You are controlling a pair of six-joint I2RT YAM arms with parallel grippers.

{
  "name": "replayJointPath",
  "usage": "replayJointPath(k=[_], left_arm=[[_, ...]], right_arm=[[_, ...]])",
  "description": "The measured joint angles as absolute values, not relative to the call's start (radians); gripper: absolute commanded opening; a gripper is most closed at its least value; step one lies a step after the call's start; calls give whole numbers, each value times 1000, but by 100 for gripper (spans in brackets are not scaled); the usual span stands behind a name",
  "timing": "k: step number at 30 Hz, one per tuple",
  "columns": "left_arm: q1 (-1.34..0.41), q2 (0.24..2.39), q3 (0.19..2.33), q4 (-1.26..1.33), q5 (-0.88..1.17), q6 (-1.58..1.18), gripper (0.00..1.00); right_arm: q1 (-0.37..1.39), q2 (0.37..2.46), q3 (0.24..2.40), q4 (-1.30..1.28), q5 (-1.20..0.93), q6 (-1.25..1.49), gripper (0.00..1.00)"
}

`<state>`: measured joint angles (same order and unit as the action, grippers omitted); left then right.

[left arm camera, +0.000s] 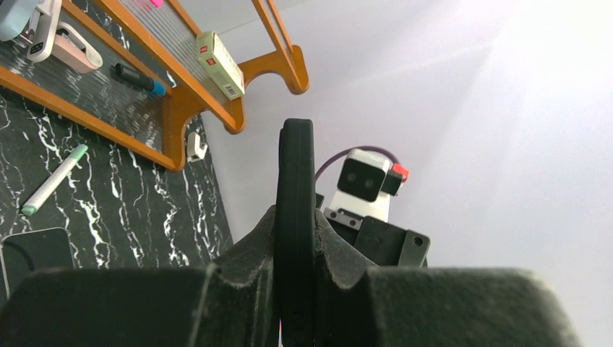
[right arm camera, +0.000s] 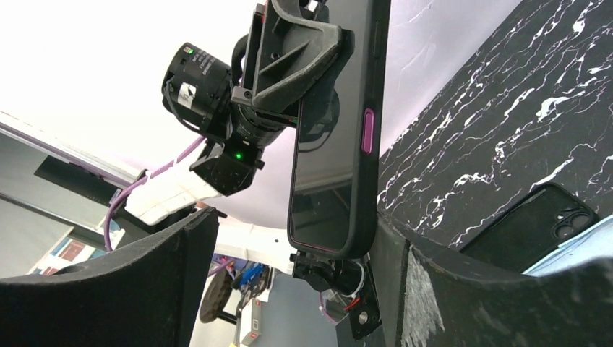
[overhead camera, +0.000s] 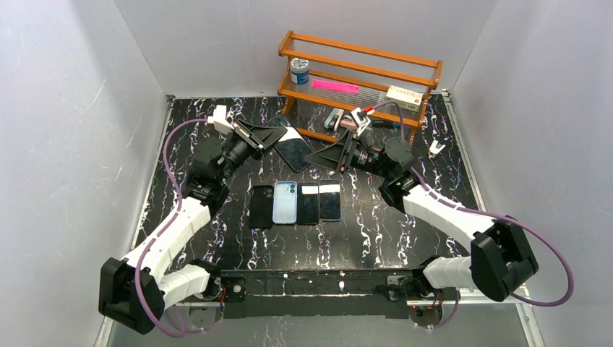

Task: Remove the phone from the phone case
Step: Pick up the phone at the center of the board, then remove the phone case from the phone.

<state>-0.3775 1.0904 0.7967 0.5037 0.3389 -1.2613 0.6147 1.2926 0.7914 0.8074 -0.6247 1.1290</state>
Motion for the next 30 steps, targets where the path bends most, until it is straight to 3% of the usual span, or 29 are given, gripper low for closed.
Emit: replayJointPath(k=[20, 30], left_arm=[[-500, 1065, 726, 631, 111, -1398, 0], [-520, 1053, 694, 642, 63, -1460, 0]], right_arm=[[737, 1262, 754, 819, -452, 1088, 51], [738, 1253, 737, 833, -447, 1075, 50]])
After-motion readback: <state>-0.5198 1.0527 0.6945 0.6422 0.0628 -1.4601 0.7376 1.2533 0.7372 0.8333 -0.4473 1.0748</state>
